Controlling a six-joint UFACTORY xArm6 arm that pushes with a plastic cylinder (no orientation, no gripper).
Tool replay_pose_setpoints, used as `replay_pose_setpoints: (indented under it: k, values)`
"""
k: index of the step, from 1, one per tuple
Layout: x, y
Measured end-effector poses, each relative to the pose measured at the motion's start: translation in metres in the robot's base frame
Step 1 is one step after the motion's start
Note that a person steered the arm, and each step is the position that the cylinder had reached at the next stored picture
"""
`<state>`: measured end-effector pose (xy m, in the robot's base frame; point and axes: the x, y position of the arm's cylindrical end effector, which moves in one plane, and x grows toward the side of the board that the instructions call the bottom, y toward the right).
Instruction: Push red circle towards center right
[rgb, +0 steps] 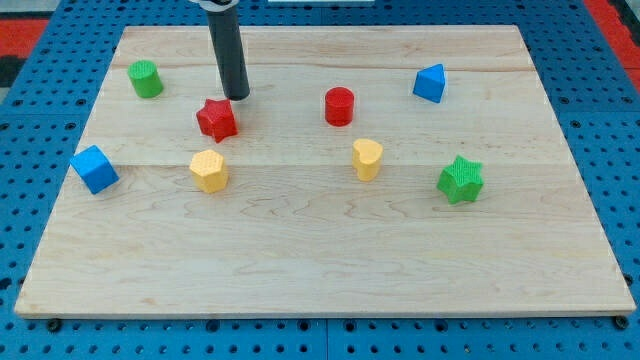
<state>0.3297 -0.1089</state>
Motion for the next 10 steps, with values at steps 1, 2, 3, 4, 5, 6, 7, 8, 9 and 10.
replay_pose_setpoints:
  k: [1,2,3,4,5,6,7,8,9,10]
  values:
    - [0.000,0.000]
    - [0.002,0.002]
    - [0.014,0.011]
    - [0.021,0.029]
    - [0.021,0.058]
    - [0.021,0.085]
    - [0.024,0.115]
    - [0.024,0.142]
    - [0.024,0.175]
    - [0.027,0.204]
